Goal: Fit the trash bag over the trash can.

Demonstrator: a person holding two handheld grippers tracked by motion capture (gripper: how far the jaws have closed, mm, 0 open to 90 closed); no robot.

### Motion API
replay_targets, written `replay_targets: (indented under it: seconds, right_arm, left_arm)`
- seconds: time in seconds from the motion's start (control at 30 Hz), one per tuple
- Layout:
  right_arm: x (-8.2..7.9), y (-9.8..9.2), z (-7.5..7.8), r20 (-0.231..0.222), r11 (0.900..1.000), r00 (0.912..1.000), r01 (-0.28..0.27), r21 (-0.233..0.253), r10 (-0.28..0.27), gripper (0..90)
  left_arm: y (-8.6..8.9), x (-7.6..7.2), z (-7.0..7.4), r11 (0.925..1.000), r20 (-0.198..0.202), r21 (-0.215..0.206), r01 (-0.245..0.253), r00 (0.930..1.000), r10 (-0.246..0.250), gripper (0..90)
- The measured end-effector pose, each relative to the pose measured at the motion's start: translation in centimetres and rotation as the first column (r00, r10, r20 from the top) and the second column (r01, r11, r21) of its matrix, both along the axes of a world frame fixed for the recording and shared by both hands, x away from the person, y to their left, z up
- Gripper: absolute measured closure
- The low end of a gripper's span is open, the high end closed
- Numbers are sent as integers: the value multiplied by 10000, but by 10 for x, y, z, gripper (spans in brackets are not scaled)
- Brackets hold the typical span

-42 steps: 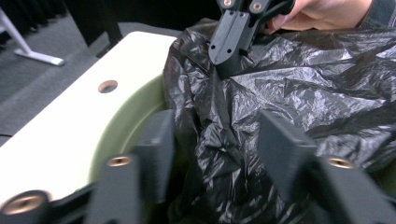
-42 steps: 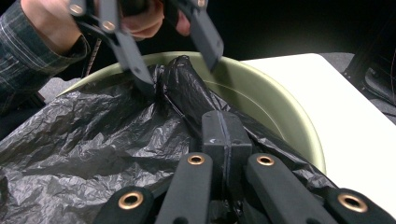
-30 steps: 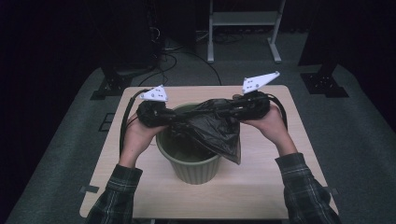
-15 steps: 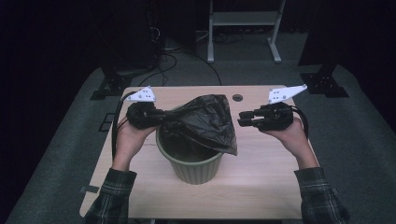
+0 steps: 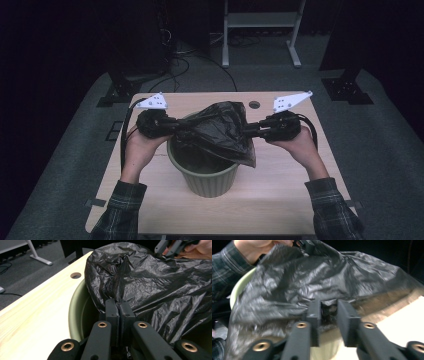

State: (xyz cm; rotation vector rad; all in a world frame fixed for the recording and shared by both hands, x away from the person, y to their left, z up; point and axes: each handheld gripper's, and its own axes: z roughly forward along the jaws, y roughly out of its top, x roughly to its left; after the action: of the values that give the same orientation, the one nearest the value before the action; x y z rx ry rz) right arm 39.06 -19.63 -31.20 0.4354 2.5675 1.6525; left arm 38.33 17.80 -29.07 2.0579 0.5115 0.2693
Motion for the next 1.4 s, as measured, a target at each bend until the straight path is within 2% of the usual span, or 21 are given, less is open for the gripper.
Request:
replay_targets:
  seconds: [0.03,0.23,0.4,0.57,0.63,0.67,0.77,0.83,0.87,1.0,1.03,1.07,1.2,1.4]
  right_arm:
    - [1,6,0,-47,9997,9998,-210,113,211,900]
    - [3,23,3,137,9993,9992,-369,49,368,900]
    - [6,36,17,443,9980,9983,-409,492,387,900]
    - [15,56,30,627,9967,9973,-416,692,373,900]
    - [16,64,31,570,9968,9974,-474,650,437,900]
    - [17,68,31,597,9974,9973,-458,549,425,900]
    - [17,76,29,596,9984,9971,-492,289,474,900]
    - [16,77,28,614,9988,9971,-454,192,441,900]
    - [16,77,25,622,9994,9975,-349,11,348,900]
    - [18,78,22,602,9997,9981,-132,-201,144,900]
    - [19,79,22,607,9996,9982,5,-274,12,900]
    - [19,79,21,621,9996,9981,65,-280,-47,900]
    - [19,82,21,686,9985,9970,381,-390,-354,900]
    - [19,84,22,771,9972,9954,601,-441,-566,900]
  left_arm:
    - [-1,0,0,10000,-8,-2,41,10000,-41,878]
    - [-5,-3,-2,9995,0,207,234,9997,-234,877]
    - [-15,-7,-4,9976,170,401,567,9982,-575,875]
    - [-28,-10,-5,9932,258,767,877,9956,-899,857]
    - [-36,-11,-7,9890,254,1011,1076,9935,-1107,810]
    - [-39,-12,-9,9895,329,1037,1010,9939,-1049,738]
    - [-35,-13,-6,9950,475,733,680,9963,-716,502]
    - [-32,-15,-4,9962,561,611,617,9963,-652,430]
    - [-25,-19,4,9982,842,277,528,9949,-549,404]
    - [-22,-26,15,9974,1058,-24,720,9918,-713,394]
    - [-26,-31,20,9952,1062,-193,955,9900,-929,394]
    - [-26,-31,20,9952,1062,-193,955,9900,-929,394]
    - [-44,-40,25,9906,1038,-451,1295,9868,-1243,381]
    - [-65,-42,24,9939,949,-652,892,9920,-828,325]
